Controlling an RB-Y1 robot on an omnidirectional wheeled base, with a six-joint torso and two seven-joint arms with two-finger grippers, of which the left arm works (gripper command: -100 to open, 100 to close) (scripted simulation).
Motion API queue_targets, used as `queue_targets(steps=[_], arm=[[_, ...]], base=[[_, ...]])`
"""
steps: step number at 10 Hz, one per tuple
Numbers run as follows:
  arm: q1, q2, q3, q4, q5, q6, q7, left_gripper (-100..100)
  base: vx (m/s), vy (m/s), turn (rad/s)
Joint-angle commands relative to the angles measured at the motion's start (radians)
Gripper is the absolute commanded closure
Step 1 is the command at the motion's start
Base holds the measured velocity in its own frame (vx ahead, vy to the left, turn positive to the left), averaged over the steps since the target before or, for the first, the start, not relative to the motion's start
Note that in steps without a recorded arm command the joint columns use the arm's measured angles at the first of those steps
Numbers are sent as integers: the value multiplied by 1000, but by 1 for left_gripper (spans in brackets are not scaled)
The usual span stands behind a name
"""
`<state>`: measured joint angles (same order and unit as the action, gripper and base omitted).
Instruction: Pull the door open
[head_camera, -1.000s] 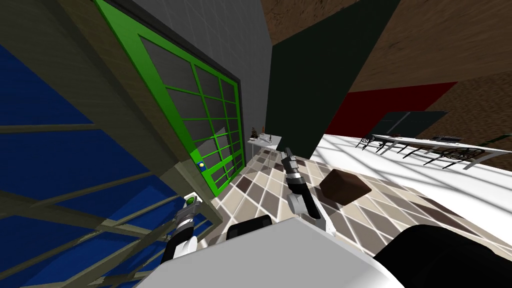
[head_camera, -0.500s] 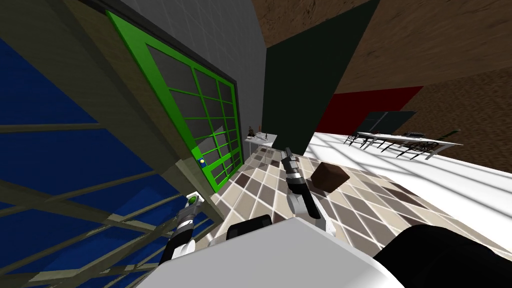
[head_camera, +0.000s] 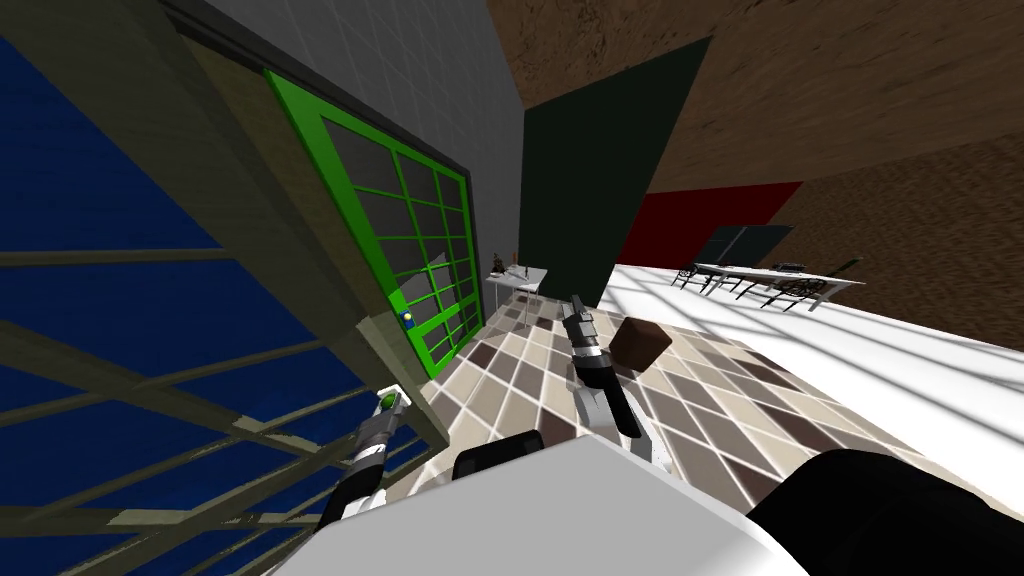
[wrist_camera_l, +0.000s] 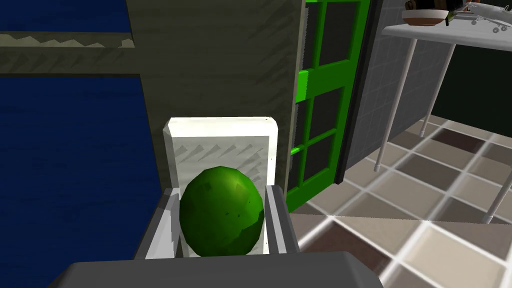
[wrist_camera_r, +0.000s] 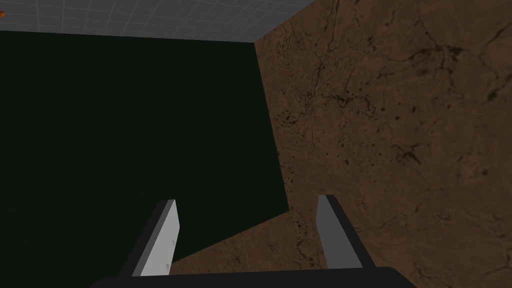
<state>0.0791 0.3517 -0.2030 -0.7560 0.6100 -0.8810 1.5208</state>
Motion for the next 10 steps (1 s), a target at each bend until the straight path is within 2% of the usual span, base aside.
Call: queue_targets(steps=[1, 2, 8, 9, 10], arm=[[9, 14, -19, -6, -11, -11, 19, 100], [12, 17, -24, -7, -13, -15, 25, 100], [51, 73, -103, -31, -57, -61, 104, 100], [47, 65, -96, -30, -53, -52, 92, 100], [61, 77, -115, -28, -61, -69, 111, 100]], base=[[-148, 27, -74], [-200, 53, -90], [-219, 30, -84], [-99, 15, -29], [-127, 24, -102]])
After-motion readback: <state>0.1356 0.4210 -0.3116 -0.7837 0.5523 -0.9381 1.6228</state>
